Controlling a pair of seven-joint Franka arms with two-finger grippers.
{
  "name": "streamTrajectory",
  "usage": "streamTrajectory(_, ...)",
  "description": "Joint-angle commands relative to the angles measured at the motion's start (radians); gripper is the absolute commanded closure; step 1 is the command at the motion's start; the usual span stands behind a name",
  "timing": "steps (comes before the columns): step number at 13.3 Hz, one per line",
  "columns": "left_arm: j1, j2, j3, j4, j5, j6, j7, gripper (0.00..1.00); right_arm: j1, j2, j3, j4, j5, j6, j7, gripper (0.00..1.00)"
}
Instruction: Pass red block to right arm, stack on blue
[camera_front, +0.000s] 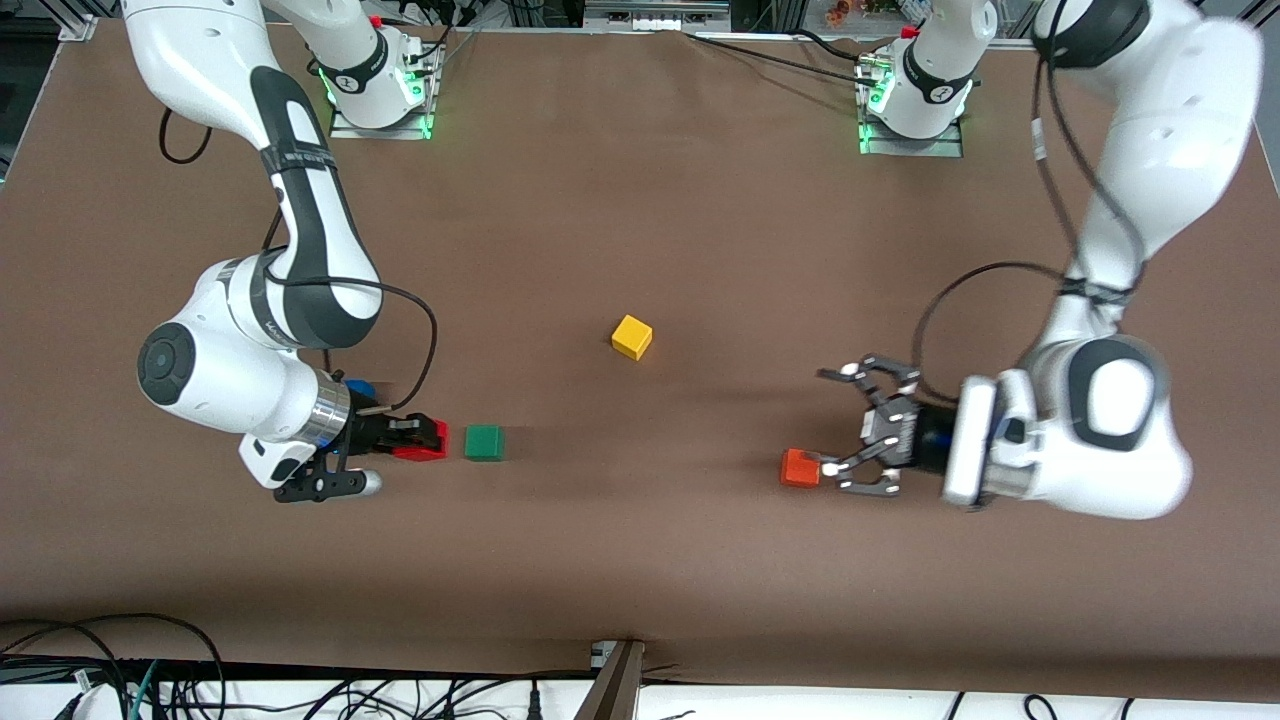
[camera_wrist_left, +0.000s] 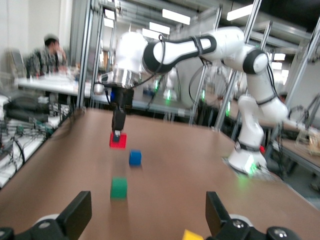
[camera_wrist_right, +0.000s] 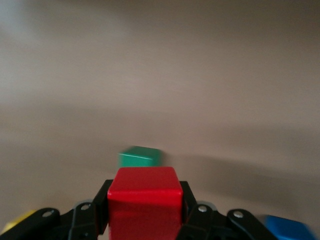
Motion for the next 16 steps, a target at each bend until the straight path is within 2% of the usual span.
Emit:
streamTrajectory(1, 0.106, -0.084, 0.004, -0.074, 0.19, -0.091, -0.03, 0.0, 0.007, -0.008, -0.036, -0.076, -0.173, -0.007, 0.008, 1.0)
streamTrajectory(3, 0.17, -0.108, 0.006, -0.061, 0.34, -0.147, -0.03, 0.0, 0.014, -0.014, -0.094, -0.139, -0.197, -0.005, 0.011, 1.0)
streamTrajectory(5, 0.181, -0.196, 0.009, -0.077, 0.567, -0.148, -0.036, 0.0, 0.016, -0.023, -0.125, -0.183, -0.197, -0.004, 0.018, 1.0)
streamTrajectory(8, 0.213, -0.222, 0.015, -0.075, 0.611, -0.154, -0.057, 0.0, 0.016, -0.064, -0.136, -0.251, -0.197, 0.007, 0.04, 1.0)
streamTrajectory(9, 0.224, -0.254, 0.021, -0.081, 0.631, -0.164, -0.07, 0.0, 0.016, -0.077, -0.136, -0.268, -0.197, 0.01, 0.055, 1.0)
streamTrajectory(10, 0.227, -0.31, 0.021, -0.1, 0.698, -0.174, -0.102, 0.0, 0.018, -0.088, -0.136, -0.291, -0.197, 0.019, 0.066, 1.0)
streamTrajectory(12, 0.259, -0.418, 0.022, -0.164, 0.745, -0.179, -0.22, 0.0, 0.021, -0.123, -0.136, -0.358, -0.197, 0.073, 0.07, 1.0)
streamTrajectory(15, 0.25, -0.504, 0.01, -0.19, 0.798, -0.196, -0.387, 0.0, 0.028, -0.146, -0.134, -0.435, -0.197, 0.165, 0.07, 1.0)
streamTrajectory(16, 0.249, -0.535, 0.004, -0.198, 0.798, -0.21, -0.512, 0.0, 0.036, -0.149, -0.134, -0.443, -0.197, 0.167, 0.072, 1.0)
